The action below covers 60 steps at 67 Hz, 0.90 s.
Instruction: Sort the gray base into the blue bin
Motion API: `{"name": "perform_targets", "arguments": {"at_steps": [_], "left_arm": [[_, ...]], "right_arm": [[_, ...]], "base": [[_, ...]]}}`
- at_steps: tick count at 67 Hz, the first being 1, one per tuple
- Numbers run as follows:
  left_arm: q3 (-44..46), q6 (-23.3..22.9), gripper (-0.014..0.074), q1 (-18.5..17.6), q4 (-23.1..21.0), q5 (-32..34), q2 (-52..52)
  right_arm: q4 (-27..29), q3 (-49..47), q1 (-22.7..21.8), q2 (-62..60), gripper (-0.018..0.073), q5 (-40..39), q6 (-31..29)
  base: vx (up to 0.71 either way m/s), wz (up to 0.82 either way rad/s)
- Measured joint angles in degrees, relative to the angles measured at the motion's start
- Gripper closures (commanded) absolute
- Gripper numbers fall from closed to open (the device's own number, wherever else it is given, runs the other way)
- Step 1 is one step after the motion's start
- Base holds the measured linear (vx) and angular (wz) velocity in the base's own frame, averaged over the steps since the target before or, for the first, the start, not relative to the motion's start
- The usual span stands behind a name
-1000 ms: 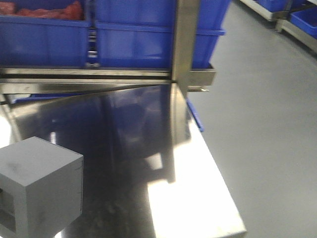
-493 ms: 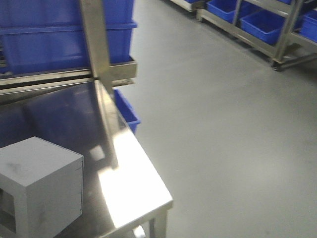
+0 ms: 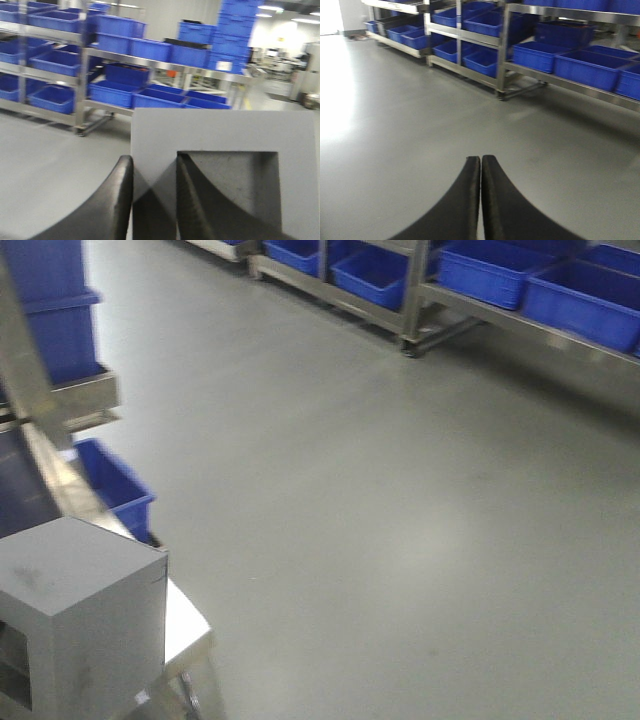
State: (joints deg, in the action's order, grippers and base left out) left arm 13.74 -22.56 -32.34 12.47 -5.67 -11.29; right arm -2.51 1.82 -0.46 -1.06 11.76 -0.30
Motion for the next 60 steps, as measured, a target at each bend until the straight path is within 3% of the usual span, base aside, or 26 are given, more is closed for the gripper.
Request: {"name": "perform_targets", "arguments": {"at_steps": [60], "left_arm": [[0.0, 0.0, 0.0603, 0.0, 0.0, 0.0, 0.0]], "right_arm": [[0.0, 0.0, 0.0, 0.0, 0.0564, 0.0, 0.3]], "base": [[0.08, -0.79]]}}
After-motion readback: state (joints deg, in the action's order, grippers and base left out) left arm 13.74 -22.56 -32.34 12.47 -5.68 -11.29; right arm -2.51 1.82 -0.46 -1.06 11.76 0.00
